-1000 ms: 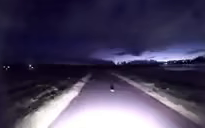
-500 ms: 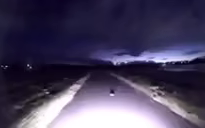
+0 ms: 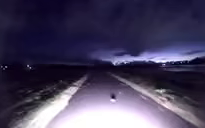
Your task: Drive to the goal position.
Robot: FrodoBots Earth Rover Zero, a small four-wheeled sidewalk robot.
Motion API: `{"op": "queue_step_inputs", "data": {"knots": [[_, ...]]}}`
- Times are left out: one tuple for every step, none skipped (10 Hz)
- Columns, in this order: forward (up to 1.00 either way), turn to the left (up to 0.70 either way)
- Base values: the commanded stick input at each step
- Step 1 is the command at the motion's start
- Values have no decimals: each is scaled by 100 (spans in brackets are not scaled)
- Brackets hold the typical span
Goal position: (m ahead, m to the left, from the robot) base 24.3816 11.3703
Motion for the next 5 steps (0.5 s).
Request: {"op": "queue_step_inputs", "data": {"knots": [[70,0],[70,0],[70,0],[70,0],[70,0]]}}
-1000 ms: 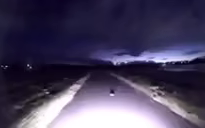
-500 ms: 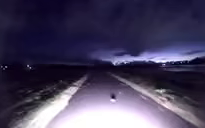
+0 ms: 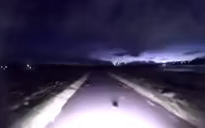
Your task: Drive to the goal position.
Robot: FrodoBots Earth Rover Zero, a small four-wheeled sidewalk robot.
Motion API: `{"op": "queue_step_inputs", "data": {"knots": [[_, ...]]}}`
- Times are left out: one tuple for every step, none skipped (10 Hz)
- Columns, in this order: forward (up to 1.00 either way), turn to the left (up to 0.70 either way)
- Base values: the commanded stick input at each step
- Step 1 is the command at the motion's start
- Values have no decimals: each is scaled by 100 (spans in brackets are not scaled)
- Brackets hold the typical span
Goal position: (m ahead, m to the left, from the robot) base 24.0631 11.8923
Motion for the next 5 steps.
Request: {"op": "queue_step_inputs", "data": {"knots": [[70,0],[70,0],[70,0],[70,0],[70,0]]}}
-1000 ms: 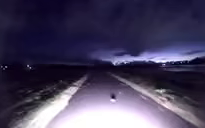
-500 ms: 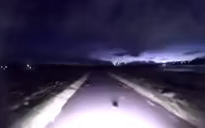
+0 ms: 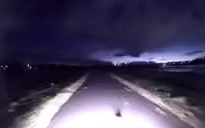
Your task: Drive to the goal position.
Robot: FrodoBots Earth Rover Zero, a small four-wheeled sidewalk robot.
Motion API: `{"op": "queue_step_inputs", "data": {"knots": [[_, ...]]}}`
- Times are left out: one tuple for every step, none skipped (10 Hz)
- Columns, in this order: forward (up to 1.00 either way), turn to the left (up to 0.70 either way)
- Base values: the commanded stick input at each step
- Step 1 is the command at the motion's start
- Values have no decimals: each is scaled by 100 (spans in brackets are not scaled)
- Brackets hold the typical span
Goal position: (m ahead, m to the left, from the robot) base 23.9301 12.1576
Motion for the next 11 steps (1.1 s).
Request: {"op": "queue_step_inputs", "data": {"knots": [[70,0],[70,0],[70,0],[70,0],[70,0],[70,0],[70,0],[70,0],[70,0],[70,0],[70,0]]}}
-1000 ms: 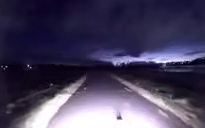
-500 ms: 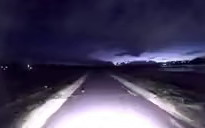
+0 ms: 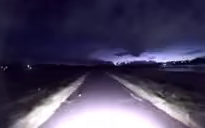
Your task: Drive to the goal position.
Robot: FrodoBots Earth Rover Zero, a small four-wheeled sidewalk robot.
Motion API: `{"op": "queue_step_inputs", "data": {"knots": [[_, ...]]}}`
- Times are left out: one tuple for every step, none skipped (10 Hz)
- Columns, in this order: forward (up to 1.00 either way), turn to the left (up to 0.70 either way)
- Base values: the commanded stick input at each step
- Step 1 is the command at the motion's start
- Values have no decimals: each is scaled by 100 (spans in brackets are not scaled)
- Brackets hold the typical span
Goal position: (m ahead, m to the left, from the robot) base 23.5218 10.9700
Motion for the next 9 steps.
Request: {"op": "queue_step_inputs", "data": {"knots": [[70,0],[70,0],[70,0],[70,0],[70,0],[70,0],[70,0],[70,0],[70,0]]}}
